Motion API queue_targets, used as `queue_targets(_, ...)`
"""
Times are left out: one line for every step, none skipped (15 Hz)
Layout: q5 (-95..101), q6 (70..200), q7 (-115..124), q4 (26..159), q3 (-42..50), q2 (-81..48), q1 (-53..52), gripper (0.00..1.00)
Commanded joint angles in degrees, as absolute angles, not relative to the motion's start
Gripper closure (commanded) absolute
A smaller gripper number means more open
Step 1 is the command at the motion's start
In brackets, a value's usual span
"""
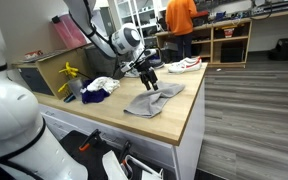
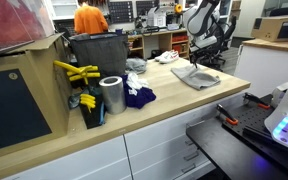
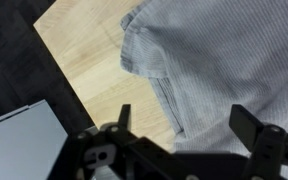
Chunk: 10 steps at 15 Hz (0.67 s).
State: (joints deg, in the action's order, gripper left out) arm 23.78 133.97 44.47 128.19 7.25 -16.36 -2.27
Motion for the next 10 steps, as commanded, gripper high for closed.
queue_targets(26.7,139.5,42.1,133.7,8.2,-14.1,-2.2,0.00)
queue_targets(27.0,140.3,41.9,134.5,8.6,-14.3,-2.0,0.00)
queue_targets(27.1,141.0,41.4,135.4,8.9,-14.3,-1.6,0.00)
queue_targets(27.1,141.3,40.8,136.2,9.4,-14.2,-1.2,0.00)
queue_targets(27.2,141.4,40.1,137.1,10.1,-14.1,-1.0,0.00)
queue_targets(26.8,141.2,39.6,137.7,10.8,-13.9,-0.6,0.00)
queue_targets(26.8,140.9,39.4,138.2,11.5,-13.7,-0.3,0.00)
queue_targets(26.8,140.4,39.6,138.7,12.3,-13.4,0.1,0.00)
queue_targets(26.4,140.3,39.2,139.3,13.0,-13.1,0.6,0.00)
queue_targets(25.7,140.7,39.4,139.9,13.5,-12.7,1.2,0.00)
